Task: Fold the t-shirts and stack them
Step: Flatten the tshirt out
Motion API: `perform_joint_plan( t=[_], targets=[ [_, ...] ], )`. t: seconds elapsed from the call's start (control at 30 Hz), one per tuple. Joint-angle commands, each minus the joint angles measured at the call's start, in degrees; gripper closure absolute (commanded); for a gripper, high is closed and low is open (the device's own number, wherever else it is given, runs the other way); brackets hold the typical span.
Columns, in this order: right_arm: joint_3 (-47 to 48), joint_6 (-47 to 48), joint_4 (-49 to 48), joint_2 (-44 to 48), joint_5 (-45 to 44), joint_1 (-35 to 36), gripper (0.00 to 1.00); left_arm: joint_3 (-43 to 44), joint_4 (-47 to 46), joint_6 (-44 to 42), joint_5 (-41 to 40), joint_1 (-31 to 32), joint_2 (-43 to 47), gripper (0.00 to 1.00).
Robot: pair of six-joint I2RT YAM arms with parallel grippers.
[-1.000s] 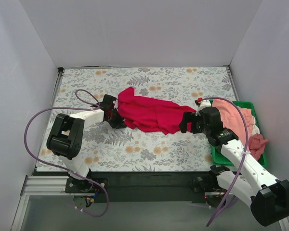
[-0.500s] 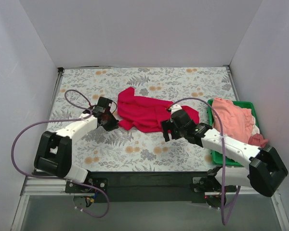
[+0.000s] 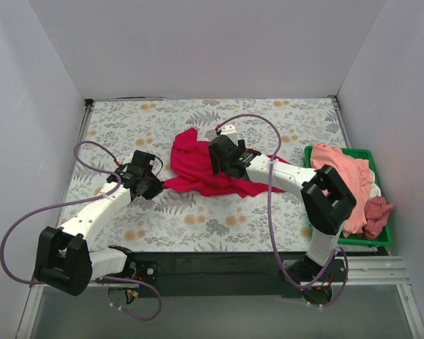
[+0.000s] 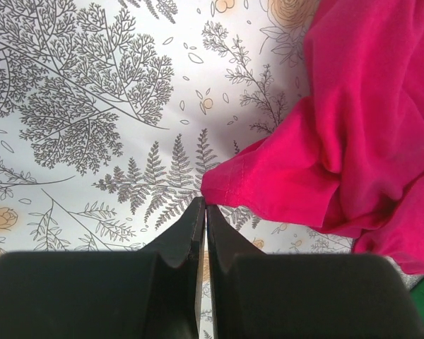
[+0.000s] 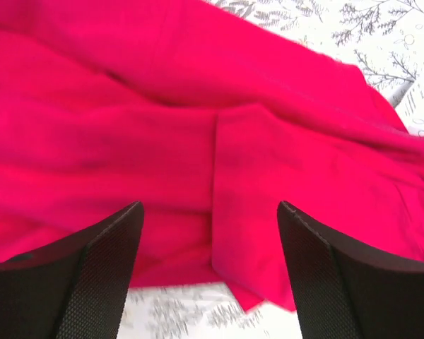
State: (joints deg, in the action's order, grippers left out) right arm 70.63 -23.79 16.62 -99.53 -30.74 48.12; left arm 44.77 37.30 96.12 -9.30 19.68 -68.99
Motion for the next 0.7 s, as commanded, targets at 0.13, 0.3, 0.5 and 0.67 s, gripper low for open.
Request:
perform_joint_plan(
  t=[0.13, 0.3, 0.5, 0.67],
  targets=[
    [10.6, -3.6, 3.2, -11.4, -14.3, 0.0, 0.23, 0.4, 1.0, 0.2, -1.7, 0.1, 1.3, 1.0],
    [12.5, -3.5, 3.5, -15.7, -19.3, -0.7, 0.31, 0.0, 0.7, 0.2, -1.6, 0.1, 1.9, 1.0],
    [9.9, -5.0, 3.8, -13.9, -20.1, -2.0, 0.57, -0.2, 0.5, 0.2, -1.7, 0.1, 2.5, 1.0],
    [6.9, -4.8, 3.8, -11.2, -20.1, -3.3, 0.86, 0.0, 0.6, 0.2, -2.2, 0.1, 2.5, 1.0]
  ],
)
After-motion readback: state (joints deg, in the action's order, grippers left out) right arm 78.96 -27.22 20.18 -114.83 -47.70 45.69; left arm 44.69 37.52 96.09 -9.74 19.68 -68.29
